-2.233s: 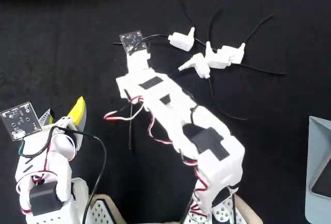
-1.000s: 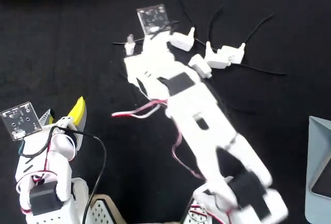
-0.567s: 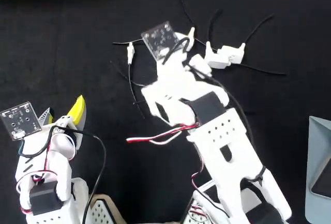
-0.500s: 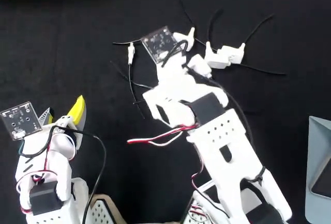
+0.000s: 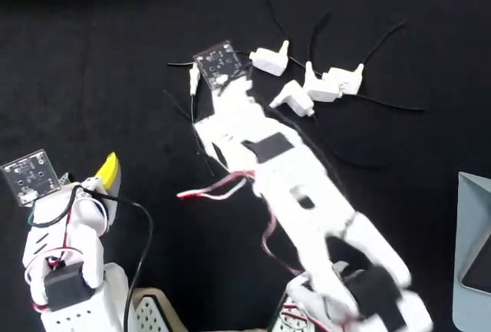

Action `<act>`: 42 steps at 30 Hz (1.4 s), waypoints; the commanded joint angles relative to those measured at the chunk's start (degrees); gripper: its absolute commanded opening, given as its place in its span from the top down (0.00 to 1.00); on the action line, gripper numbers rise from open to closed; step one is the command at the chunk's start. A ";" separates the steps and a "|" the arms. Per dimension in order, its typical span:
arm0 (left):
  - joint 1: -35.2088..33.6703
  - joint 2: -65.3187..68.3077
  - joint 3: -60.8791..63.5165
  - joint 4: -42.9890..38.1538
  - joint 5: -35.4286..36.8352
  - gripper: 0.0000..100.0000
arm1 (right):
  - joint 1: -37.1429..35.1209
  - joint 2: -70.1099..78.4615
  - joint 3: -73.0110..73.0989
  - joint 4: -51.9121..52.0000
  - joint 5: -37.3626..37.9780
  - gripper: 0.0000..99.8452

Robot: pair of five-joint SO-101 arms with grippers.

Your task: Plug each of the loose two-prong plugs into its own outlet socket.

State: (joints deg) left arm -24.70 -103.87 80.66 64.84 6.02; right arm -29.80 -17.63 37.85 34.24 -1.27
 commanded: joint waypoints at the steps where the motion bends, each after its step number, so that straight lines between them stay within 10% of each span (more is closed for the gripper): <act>1: -1.36 -0.26 0.40 -2.29 -0.35 0.69 | 0.26 14.73 -10.68 -8.53 -3.60 0.82; 25: -1.01 -0.26 1.10 -1.93 -0.26 0.69 | 2.29 60.18 -48.66 -18.55 -4.48 0.82; 30: -0.92 -0.26 1.19 -1.93 -0.26 0.69 | 4.04 63.78 -53.85 -13.19 -4.22 0.99; 42: -1.19 -0.26 1.27 -2.20 -0.26 0.69 | 1.41 48.75 -56.04 10.90 -6.24 0.99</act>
State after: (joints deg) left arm -25.41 -103.87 82.15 64.13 6.02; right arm -25.93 41.80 -15.43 37.14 -5.41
